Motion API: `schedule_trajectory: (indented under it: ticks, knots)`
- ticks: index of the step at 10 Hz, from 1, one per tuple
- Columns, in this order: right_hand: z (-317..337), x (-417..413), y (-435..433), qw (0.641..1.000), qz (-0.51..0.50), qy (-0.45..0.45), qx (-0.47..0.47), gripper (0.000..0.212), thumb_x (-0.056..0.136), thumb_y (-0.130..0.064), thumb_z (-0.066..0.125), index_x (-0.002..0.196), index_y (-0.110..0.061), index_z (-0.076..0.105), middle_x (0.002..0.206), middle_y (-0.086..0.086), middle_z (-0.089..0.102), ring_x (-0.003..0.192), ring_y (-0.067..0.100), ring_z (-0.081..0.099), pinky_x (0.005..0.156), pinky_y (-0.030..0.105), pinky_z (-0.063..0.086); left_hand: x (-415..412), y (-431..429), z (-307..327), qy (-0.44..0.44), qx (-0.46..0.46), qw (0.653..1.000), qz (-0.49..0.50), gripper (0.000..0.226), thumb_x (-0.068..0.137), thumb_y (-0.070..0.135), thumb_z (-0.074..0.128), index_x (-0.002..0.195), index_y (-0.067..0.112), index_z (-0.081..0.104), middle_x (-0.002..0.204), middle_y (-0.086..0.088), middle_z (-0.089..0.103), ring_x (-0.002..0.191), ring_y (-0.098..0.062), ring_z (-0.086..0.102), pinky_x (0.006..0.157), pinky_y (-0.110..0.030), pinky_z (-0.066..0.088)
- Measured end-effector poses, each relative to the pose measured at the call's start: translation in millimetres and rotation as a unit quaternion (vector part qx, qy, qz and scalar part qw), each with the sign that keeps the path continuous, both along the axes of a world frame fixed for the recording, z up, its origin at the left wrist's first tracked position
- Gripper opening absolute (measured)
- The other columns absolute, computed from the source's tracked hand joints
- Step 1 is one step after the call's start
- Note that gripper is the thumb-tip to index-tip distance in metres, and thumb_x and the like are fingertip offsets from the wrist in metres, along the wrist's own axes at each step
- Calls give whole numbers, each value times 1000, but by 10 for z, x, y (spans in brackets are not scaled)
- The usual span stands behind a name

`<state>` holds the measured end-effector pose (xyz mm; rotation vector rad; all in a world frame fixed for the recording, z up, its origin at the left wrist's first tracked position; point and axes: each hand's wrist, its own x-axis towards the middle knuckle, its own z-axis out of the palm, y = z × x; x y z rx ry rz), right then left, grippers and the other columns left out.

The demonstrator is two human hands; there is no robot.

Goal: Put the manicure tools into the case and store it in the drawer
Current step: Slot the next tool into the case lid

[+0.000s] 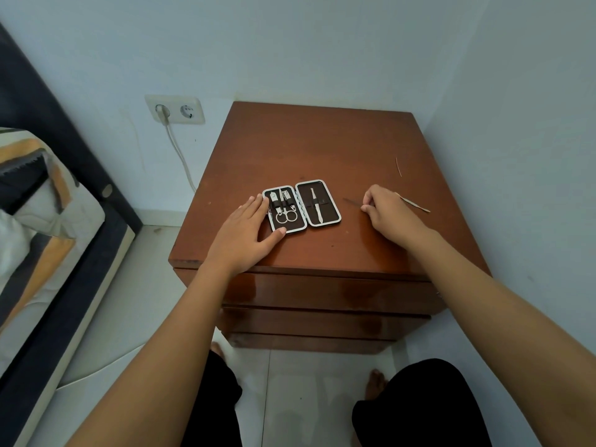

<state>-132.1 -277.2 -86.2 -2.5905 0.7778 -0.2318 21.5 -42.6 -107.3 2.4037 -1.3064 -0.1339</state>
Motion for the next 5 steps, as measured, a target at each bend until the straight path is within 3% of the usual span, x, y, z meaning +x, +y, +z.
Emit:
schedule_trajectory:
  ticks: [1, 2, 3, 4, 5]
  knots:
    - [3, 36, 169, 996, 4, -77, 40, 18, 90, -5, 50, 107, -9, 54, 88, 5, 53, 85, 19, 47, 76, 24, 35, 6, -3, -3, -1, 1, 1000, -1, 73, 92, 54, 39, 149, 15, 14, 159, -2, 13, 147, -14, 8, 117, -29, 6]
    - [-25, 111, 453, 987, -1, -145, 73, 26, 86, -2, 56, 110, -11, 61, 84, 4, 56, 76, 15, 49, 64, 9, 35, 9, -3, -8, 0, 1, 1000, -1, 74, 92, 54, 39, 149, 15, 14, 159, -2, 12, 147, -13, 7, 117, -29, 6]
    - [-83, 175, 675, 979, -13, -179, 94, 22, 84, -4, 61, 104, -10, 69, 84, 2, 57, 73, 14, 53, 65, 2, 37, 8, 0, -4, -1, 0, 1000, 0, 73, 92, 53, 39, 149, 15, 14, 159, -2, 12, 147, -14, 7, 117, -29, 5]
    - [-89, 206, 775, 982, -25, -170, 76, 18, 85, -10, 62, 101, -10, 72, 86, 3, 57, 72, 13, 53, 64, 3, 38, 0, -3, 0, 0, 0, 1000, 0, 73, 92, 53, 39, 149, 14, 14, 159, -3, 12, 147, -14, 8, 117, -28, 5]
    - [-83, 232, 830, 988, -29, -143, 53, 19, 87, -13, 60, 102, -9, 71, 93, 11, 58, 76, 16, 54, 75, 23, 46, 4, -7, -4, -1, -4, 1000, 0, 74, 92, 55, 38, 149, 14, 15, 159, -4, 14, 147, -15, 9, 118, -30, 7]
